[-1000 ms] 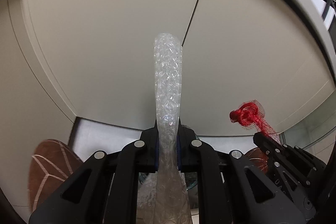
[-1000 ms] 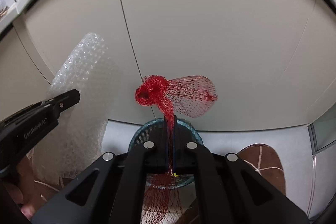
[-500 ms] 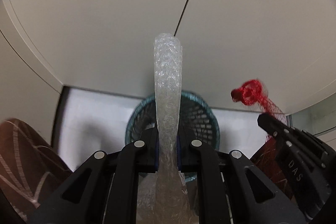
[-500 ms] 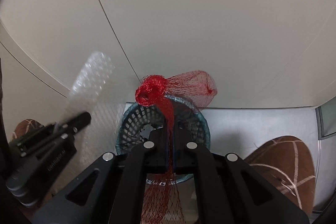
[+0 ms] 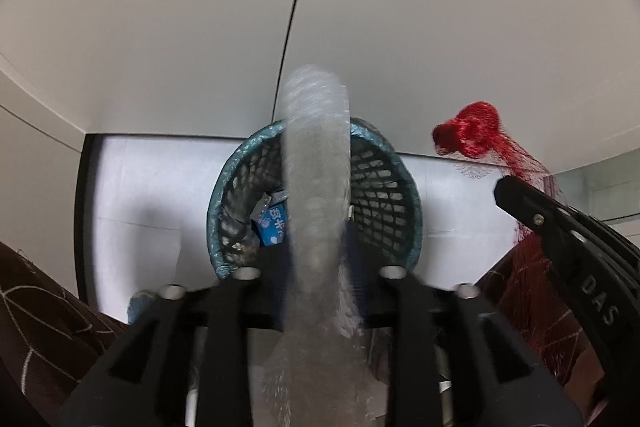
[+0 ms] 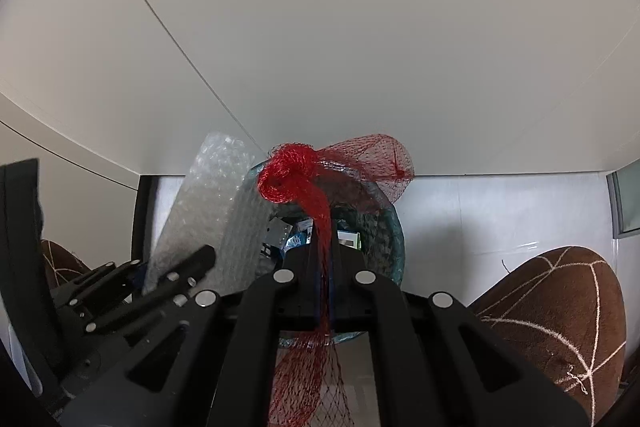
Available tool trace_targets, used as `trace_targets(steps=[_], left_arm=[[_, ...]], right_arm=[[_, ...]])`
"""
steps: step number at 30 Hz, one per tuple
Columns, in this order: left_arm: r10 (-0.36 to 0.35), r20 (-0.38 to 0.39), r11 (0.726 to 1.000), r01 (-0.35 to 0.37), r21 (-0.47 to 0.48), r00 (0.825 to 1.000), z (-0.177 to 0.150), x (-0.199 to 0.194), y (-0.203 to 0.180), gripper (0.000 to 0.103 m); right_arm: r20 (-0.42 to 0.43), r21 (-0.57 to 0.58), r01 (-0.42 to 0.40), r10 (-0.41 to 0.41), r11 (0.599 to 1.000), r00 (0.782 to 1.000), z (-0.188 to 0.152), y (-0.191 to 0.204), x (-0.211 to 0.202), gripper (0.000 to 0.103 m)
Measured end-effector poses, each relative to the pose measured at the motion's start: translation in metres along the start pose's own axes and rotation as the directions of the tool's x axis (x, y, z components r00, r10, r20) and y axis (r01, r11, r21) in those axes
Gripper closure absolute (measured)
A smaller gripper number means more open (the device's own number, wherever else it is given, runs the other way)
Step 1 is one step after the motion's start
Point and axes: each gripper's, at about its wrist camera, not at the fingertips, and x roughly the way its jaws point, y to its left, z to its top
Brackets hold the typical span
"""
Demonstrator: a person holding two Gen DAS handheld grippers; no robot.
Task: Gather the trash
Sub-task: 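Carry the bubble wrap and mesh bag down over the wastebasket, then open the left tool over the wastebasket while the right tool releases the mesh bag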
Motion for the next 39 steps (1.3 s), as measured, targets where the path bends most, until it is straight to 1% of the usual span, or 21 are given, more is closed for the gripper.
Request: trace_targets(steps=[2,7,9,11,13,15,16,18,20,21,24,25,27,29,33,35,39], left_arm=[[-0.005,0.019,1.000,0.005,0.012,1.000,-0.001,-0.005,-0.001,0.055],[-0.006,0.039,1.000,0.005,0.014,0.999,-0.001,-0.008,-0.006,0.046],[-0.004,0.041,1.000,0.004,0.011,0.999,0.001,-0.008,-0.007,0.045],[0.011,0.053,1.000,-0.011,0.011,0.999,0.003,-0.009,-0.003,0.038],[0.021,0.069,1.000,-0.022,0.015,0.997,0.004,-0.014,0.000,0.034],[0.039,0.095,0.999,-0.042,0.025,0.995,0.005,-0.020,0.004,0.028],[0.050,0.109,0.998,-0.053,0.025,0.993,0.006,-0.024,0.006,0.023],[0.059,0.132,0.998,-0.062,0.019,0.989,0.006,-0.030,0.012,0.020],[0.060,0.135,0.998,-0.063,0.018,0.989,0.005,-0.035,0.014,0.015],[0.077,0.135,0.997,-0.080,0.015,0.988,0.005,-0.037,0.016,0.014],[0.088,0.128,0.996,-0.090,0.015,0.988,0.006,-0.036,0.015,0.010],[0.096,0.129,0.995,-0.099,0.018,0.987,0.006,-0.036,0.015,0.009],[0.121,0.128,0.992,-0.124,0.015,0.984,0.007,-0.037,0.016,0.007],[0.136,0.123,0.990,-0.138,0.007,0.983,0.007,-0.036,0.020,0.007],[0.149,0.116,0.989,-0.148,-0.015,0.982,0.010,-0.038,0.025,0.006],[0.157,0.116,0.987,-0.155,-0.027,0.981,0.010,-0.040,0.029,0.006],[0.162,0.107,0.986,-0.158,-0.045,0.981,0.010,-0.041,0.032,0.006]], right_arm=[[0.006,0.002,-0.003,0.003,1.000,1.000,0.001,-0.003,0.004,0.102],[0.016,0.014,-0.004,0.004,1.000,1.000,-0.002,-0.006,0.004,0.102],[0.016,0.020,-0.006,0.006,1.000,1.000,-0.002,-0.006,0.002,0.102],[0.013,0.022,-0.011,0.010,1.000,1.000,-0.003,-0.006,0.002,0.102],[0.000,0.010,-0.020,0.020,1.000,1.000,-0.003,-0.004,0.003,0.101],[-0.038,-0.017,-0.042,0.041,0.999,0.998,-0.004,0.003,0.007,0.100],[-0.052,-0.030,-0.045,0.044,0.999,0.998,-0.004,0.006,0.010,0.099],[-0.087,-0.061,-0.062,0.056,0.996,0.995,-0.006,0.013,0.017,0.099],[-0.100,-0.075,-0.069,0.062,0.995,0.993,-0.007,0.017,0.019,0.099],[-0.108,-0.079,-0.078,0.069,0.994,0.992,-0.008,0.018,0.021,0.099],[-0.114,-0.081,-0.082,0.073,0.993,0.991,-0.009,0.019,0.022,0.099],[-0.112,-0.081,-0.083,0.074,0.993,0.991,-0.008,0.018,0.022,0.097],[-0.113,-0.080,-0.080,0.071,0.994,0.991,-0.009,0.015,0.021,0.089],[-0.110,-0.074,-0.076,0.068,0.994,0.992,-0.008,0.015,0.022,0.079],[-0.110,-0.077,-0.076,0.067,0.994,0.992,-0.007,0.017,0.021,0.070],[-0.106,-0.076,-0.077,0.069,0.994,0.992,-0.006,0.019,0.019,0.063],[-0.098,-0.061,-0.076,0.070,0.995,0.993,-0.005,0.018,0.016,0.057]])
